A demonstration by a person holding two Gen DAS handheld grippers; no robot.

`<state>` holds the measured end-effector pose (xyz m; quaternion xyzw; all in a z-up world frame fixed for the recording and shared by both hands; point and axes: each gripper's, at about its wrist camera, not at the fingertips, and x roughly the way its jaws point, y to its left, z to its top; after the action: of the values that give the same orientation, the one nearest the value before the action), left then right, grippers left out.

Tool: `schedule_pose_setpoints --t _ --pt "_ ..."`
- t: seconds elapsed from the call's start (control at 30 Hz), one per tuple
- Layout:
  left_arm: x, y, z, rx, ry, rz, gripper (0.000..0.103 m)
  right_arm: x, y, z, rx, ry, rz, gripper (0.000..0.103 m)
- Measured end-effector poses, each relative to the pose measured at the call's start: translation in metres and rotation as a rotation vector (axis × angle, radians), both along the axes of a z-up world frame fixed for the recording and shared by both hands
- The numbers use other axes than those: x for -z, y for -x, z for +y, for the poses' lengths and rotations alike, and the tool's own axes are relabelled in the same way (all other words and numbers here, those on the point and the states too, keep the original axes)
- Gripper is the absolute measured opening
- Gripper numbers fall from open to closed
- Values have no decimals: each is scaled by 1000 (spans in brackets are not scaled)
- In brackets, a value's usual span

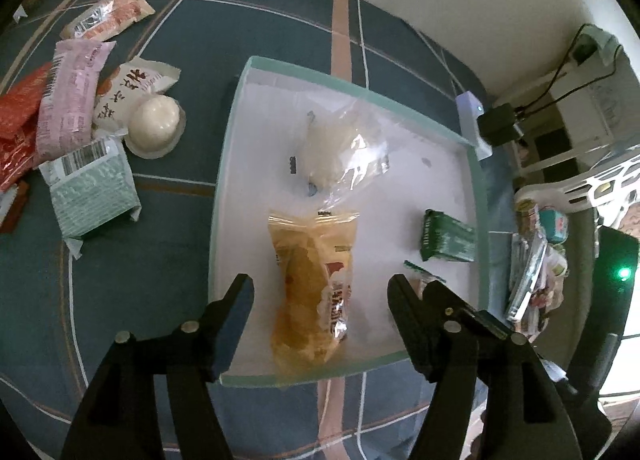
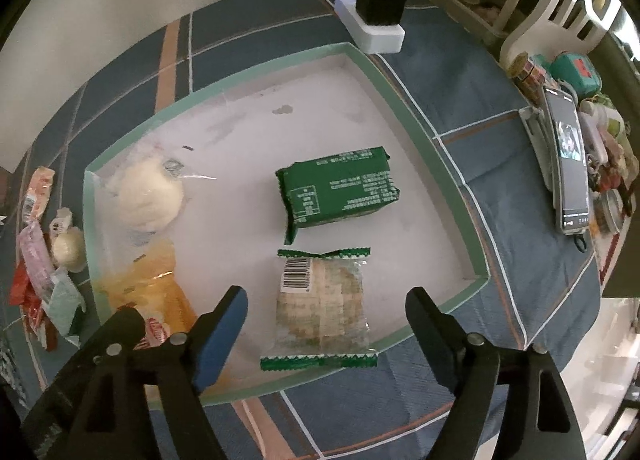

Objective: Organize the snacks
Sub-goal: 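Open both tools to release bread bag and biscuit in the tray, then move both tools back over the snack pile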

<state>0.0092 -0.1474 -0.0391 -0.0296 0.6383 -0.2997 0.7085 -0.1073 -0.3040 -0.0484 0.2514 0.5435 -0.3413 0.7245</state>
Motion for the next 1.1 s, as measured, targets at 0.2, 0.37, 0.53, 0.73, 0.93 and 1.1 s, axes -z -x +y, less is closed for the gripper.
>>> schedule_pose_setpoints --t 0.2,0.37,0.53,0.73,0.93,1.1 --pt "-18 -7 25 -45 25 -13 71 -10 0 9 -12 22 -13 84" --pt "-30 -23 51 -115 -29 -102 78 -11 -7 24 -54 29 -9 84" --pt "-36 -47 92 -216 -116 -183 78 -12 -20 43 -122 37 -9 84" --pt "-43 -57 117 -260 -230 -288 79 -17 -32 67 -191 45 -23 84" --pt "-50 -56 119 -227 -294 -375 89 -19 -43 89 -261 42 -47 87" --pt "-48 -56 118 -214 -318 -388 95 -18 -50 101 -300 62 -52 103"
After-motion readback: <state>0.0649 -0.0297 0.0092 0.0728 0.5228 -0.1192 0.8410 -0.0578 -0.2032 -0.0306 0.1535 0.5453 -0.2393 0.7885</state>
